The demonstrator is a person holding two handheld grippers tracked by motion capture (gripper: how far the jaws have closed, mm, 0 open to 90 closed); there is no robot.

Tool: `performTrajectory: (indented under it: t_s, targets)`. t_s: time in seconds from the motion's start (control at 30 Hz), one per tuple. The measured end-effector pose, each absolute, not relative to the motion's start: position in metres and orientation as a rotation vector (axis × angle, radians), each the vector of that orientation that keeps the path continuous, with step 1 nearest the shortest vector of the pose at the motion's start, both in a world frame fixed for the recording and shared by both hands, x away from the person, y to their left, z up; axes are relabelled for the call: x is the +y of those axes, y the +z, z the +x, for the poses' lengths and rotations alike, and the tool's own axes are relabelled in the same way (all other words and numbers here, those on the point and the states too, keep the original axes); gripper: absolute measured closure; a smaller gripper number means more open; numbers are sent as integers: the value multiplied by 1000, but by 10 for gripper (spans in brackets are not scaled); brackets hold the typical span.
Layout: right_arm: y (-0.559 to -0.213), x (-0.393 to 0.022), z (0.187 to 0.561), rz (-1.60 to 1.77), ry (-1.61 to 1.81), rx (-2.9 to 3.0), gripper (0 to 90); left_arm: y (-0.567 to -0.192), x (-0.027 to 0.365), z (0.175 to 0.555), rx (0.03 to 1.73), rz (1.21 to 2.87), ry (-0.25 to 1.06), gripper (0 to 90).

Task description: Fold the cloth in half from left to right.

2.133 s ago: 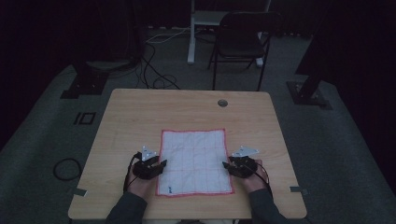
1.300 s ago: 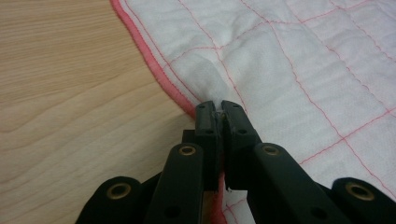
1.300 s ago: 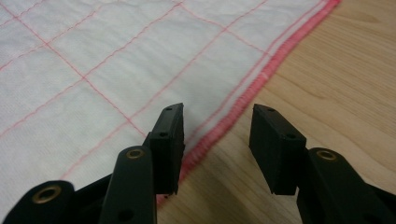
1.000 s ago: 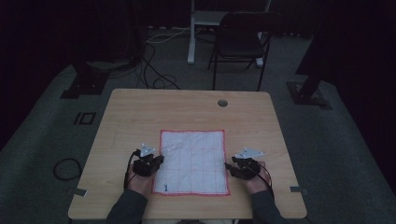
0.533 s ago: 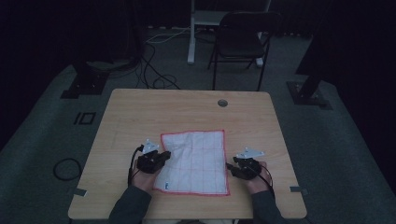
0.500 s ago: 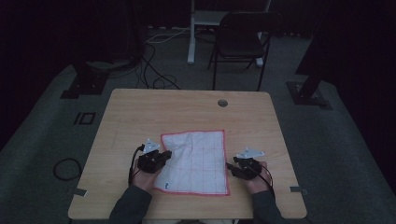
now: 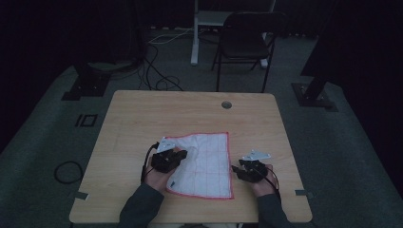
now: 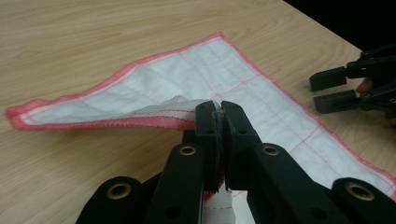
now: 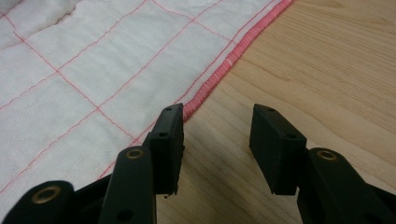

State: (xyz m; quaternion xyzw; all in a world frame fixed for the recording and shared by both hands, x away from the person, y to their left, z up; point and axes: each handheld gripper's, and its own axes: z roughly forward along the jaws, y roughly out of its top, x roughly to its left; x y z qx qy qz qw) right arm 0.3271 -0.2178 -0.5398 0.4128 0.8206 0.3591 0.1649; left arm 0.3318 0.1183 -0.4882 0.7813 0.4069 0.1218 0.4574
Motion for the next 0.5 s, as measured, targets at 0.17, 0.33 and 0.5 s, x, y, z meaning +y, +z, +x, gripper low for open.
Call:
performTrajectory:
  t_s: [0.17, 0.33, 0.5]
  targets:
    - [-540, -218, 327, 1180, 1024, 2337, 549, -485, 108, 333, 977, 1933, 290, 869]
    - [-540, -219, 328, 1185, 1021, 2336, 549, -483, 100, 334, 957, 1935, 280, 869]
    - [-541, -220, 328, 1189, 1020, 2337, 549, -480, 91, 335, 936, 1933, 269, 868]
